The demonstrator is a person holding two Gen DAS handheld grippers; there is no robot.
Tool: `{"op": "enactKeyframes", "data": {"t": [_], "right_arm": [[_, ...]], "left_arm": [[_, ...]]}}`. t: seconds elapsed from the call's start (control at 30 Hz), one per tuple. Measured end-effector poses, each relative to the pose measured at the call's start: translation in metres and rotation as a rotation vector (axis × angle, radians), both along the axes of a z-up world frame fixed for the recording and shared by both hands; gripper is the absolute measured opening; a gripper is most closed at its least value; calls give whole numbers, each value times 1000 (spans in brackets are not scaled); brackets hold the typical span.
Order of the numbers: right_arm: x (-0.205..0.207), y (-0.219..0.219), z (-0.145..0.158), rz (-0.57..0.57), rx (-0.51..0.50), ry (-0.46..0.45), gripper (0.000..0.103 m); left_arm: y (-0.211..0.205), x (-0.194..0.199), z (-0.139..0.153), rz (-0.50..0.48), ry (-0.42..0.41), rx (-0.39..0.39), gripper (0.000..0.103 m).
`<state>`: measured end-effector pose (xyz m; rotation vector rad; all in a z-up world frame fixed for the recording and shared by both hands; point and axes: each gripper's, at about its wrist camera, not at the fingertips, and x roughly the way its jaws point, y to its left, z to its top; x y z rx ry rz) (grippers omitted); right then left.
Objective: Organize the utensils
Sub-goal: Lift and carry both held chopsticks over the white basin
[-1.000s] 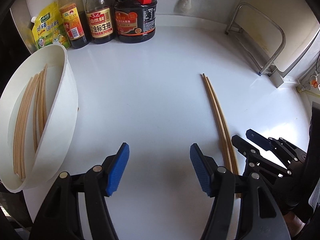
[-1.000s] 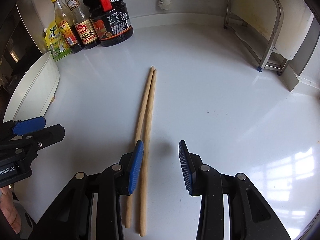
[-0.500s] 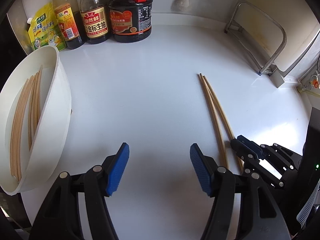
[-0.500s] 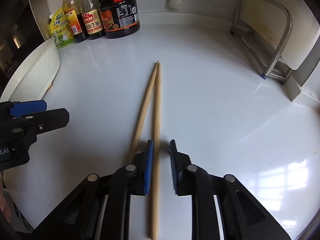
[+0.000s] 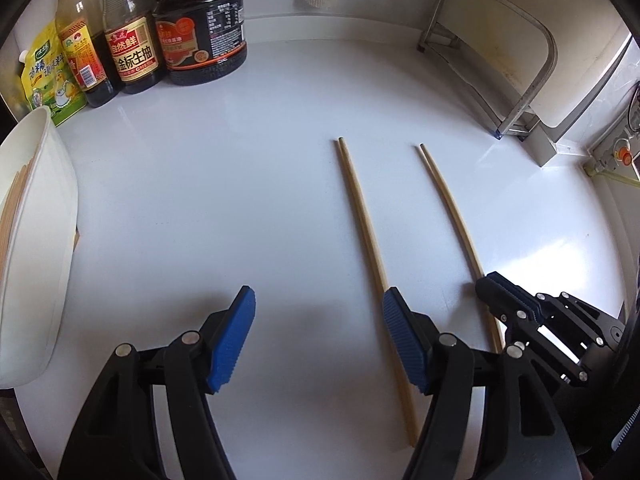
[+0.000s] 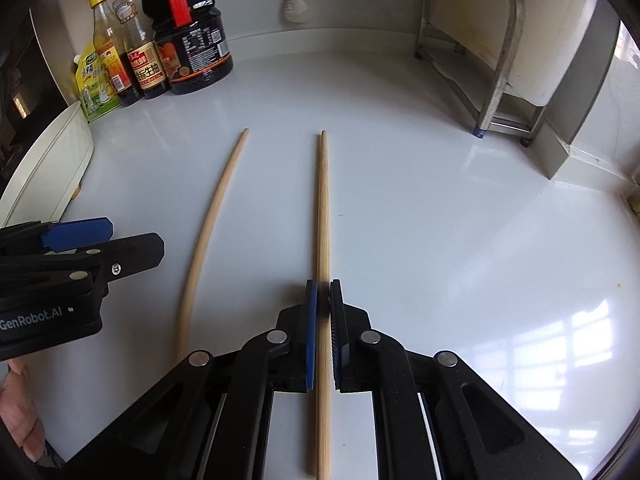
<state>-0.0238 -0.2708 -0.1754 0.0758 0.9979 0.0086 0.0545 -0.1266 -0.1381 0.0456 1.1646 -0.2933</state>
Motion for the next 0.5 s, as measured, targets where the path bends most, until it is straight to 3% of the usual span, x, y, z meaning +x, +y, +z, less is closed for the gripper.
{"op": "enactKeyframes", "data": {"t": [0.23,0.5], "right_arm": [[-5,-18,0,-17,38,-6,7],[-5,-20,0,-15,8,-11,19]], "left_arm": [[-18,1,-10,-13,8,18,65],[-29,-1,-15,-15,-14,65,67]]}}
